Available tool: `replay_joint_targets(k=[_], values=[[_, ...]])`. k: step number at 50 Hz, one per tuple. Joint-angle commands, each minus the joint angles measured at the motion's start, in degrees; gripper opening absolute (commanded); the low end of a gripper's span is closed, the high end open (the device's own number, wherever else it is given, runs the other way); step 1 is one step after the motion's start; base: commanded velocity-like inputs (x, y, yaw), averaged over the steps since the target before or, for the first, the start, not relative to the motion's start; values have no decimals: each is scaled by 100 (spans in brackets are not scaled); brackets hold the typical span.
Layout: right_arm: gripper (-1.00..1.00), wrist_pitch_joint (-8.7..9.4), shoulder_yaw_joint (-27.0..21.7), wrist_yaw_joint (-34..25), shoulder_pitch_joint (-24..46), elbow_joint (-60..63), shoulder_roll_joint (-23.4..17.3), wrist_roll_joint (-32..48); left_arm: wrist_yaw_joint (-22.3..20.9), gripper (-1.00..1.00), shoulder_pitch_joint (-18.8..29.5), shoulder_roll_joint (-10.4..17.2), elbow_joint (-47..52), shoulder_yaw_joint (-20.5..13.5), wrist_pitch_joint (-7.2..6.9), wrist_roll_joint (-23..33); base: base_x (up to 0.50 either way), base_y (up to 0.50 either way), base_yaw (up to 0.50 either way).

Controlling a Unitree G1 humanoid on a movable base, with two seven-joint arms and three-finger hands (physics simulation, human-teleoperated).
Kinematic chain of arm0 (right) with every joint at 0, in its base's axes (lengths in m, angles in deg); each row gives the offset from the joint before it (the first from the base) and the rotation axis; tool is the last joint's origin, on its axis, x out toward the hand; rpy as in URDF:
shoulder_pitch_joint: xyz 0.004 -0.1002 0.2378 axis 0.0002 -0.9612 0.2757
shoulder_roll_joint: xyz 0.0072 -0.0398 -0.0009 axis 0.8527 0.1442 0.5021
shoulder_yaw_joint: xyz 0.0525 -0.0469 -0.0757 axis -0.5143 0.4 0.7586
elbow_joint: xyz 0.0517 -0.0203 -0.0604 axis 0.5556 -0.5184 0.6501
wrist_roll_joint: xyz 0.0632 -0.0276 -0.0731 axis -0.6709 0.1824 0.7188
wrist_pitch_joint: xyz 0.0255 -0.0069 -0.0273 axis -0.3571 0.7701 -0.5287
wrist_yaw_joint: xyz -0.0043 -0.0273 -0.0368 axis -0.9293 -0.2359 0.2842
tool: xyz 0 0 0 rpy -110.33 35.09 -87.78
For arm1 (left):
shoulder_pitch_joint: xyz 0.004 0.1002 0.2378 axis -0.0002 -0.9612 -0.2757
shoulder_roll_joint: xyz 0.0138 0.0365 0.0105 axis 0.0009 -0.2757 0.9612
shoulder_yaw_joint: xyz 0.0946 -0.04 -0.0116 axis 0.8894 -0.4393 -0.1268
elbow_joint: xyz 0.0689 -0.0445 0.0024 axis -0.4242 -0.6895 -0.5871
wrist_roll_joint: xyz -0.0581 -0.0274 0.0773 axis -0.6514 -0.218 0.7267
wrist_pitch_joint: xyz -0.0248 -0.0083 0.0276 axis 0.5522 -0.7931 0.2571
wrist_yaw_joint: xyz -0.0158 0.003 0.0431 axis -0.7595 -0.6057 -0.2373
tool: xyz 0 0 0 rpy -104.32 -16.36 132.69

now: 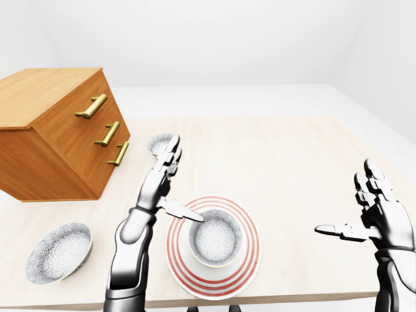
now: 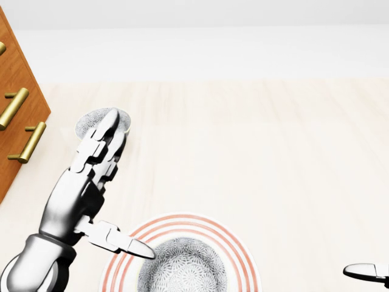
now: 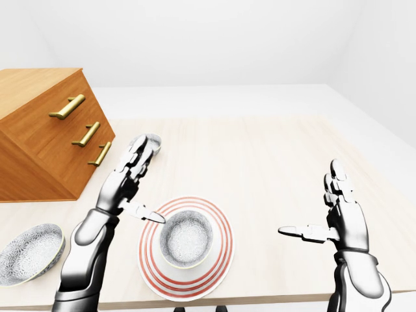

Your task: Put the bowl in the middle on the plate.

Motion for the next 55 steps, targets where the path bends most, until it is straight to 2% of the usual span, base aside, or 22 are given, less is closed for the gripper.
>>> replay_joint_targets(k=[1, 3, 4, 5, 6, 8, 13, 15, 18, 23, 25, 32, 38, 46, 55], values=[[100, 0, -1, -7, 0, 10, -4, 4, 420, 100, 90, 76, -266, -42, 0, -770, 0, 0, 0], [100, 0, -3, -9, 2, 25, -2, 8, 455, 100, 127, 73, -464, -98, 0, -818, 0, 0, 0], [100, 0, -5, -10, -2, 25, 2, 8, 774, 100, 199, 120, -745, -101, 0, -449, 0, 0, 0], [100, 0, -5, -11, -2, 25, 3, 8, 794, 100, 205, 124, -767, -101, 0, -429, 0, 0, 0], [100, 0, -12, -15, -8, 88, 5, 3, 1022, 100, 301, 59, -989, -273, 0, -510, 0, 0, 0], [100, 0, -15, -17, -2, 91, 8, 6, 1331, 100, 386, 173, -1462, -290, 0, -218, 0, 0, 0], [100, 0, -2, 4, 29, -69, -14, -2, 1770, 100, 583, 226, -1184, -649, 0, -800, 0, 0, 0], [100, 0, 6, 24, 39, -109, -29, -10, 1852, 100, 493, 340, -1287, -518, 0, -551, 0, 0, 0], [100, 0, 18, 63, 66, -163, -59, -13, 2137, 100, 574, 306, -1472, -637, 0, -549, 0, 0, 0], [100, 0, 21, 73, 63, -113, -74, -17, 2403, 100, 664, 405, -1519, -814, 0, -847, 0, 0, 0], [100, 0, 24, 88, 79, -124, -84, -10, 2575, 100, 740, 448, -1408, -998, 0, -1172, 0, 0, 0], [100, 0, -2, 67, 53, -55, -65, -19, 2996, 100, 744, 751, -1096, -1247, 0, -1256, 0, 0, 0], [100, 0, -41, 46, 40, -46, -52, -7, 2976, 100, 733, 827, -872, -1352, 0, -1345, 0, 0, 0], [100, 0, -32, 46, 28, -60, -58, 16, 2985, 100, 755, 963, 195, -1489, 0, -1258, 0, 0, 0], [100, 0, -51, 44, 39, 12, -48, -1, 2969, 100, 871, 1065, 445, -1700, 0, -1345, 0, 0, 0]])
